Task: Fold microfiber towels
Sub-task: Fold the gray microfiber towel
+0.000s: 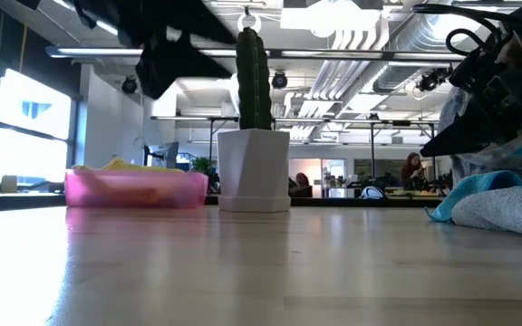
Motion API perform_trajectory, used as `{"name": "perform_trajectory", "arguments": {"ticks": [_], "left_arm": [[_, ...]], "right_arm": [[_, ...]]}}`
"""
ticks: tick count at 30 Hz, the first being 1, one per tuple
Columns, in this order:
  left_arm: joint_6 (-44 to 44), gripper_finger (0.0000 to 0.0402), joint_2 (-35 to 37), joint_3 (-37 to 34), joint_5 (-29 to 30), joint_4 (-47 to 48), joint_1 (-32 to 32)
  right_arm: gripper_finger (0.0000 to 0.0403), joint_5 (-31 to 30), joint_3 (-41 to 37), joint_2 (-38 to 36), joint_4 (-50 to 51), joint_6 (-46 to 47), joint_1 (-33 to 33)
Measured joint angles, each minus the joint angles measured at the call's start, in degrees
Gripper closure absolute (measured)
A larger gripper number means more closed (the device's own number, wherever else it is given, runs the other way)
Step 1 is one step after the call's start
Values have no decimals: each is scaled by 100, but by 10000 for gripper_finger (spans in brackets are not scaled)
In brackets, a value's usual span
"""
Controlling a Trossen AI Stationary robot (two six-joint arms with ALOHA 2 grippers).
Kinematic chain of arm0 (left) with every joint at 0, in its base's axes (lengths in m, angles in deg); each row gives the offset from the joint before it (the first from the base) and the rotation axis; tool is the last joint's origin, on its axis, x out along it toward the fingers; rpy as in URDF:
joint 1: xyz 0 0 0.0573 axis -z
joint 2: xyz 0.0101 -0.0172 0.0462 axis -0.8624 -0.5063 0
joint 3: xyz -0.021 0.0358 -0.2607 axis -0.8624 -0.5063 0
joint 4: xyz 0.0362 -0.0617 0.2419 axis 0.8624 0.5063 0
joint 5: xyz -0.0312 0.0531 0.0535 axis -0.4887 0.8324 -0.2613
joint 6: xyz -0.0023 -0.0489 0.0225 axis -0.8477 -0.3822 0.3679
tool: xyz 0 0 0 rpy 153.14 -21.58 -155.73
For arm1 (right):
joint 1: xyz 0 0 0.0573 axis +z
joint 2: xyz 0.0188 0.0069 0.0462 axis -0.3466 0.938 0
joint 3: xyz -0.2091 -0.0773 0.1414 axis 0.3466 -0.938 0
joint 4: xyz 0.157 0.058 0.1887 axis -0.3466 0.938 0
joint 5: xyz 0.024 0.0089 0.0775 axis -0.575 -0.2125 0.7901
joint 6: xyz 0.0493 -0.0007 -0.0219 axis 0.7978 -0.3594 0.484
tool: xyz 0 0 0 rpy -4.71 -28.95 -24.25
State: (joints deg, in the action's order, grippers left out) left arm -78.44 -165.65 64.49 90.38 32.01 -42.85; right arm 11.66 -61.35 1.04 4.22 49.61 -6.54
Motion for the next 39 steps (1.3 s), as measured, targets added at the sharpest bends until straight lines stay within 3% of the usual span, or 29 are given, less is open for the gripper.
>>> {"name": "perform_trajectory", "arguments": {"ticks": [7, 15, 21, 28, 39], "left_arm": [[532, 211, -218, 2, -1035, -1097, 626], [532, 211, -424, 11, -1067, -1330, 1147], [224, 211, -480, 4, -905, -1429, 1191], [184, 211, -508, 4, -740, -1445, 1341], [184, 211, -508, 4, -651, -1435, 1381]], "right_arm": [[264, -33, 0, -1, 0, 0, 2], [264, -54, -2, 0, -72, 47, 1], [264, 885, -7, 0, -735, 2552, 17], [264, 723, -7, -4, -1251, 4794, 15], [264, 745, -7, -7, -1339, 5105, 13]]}}
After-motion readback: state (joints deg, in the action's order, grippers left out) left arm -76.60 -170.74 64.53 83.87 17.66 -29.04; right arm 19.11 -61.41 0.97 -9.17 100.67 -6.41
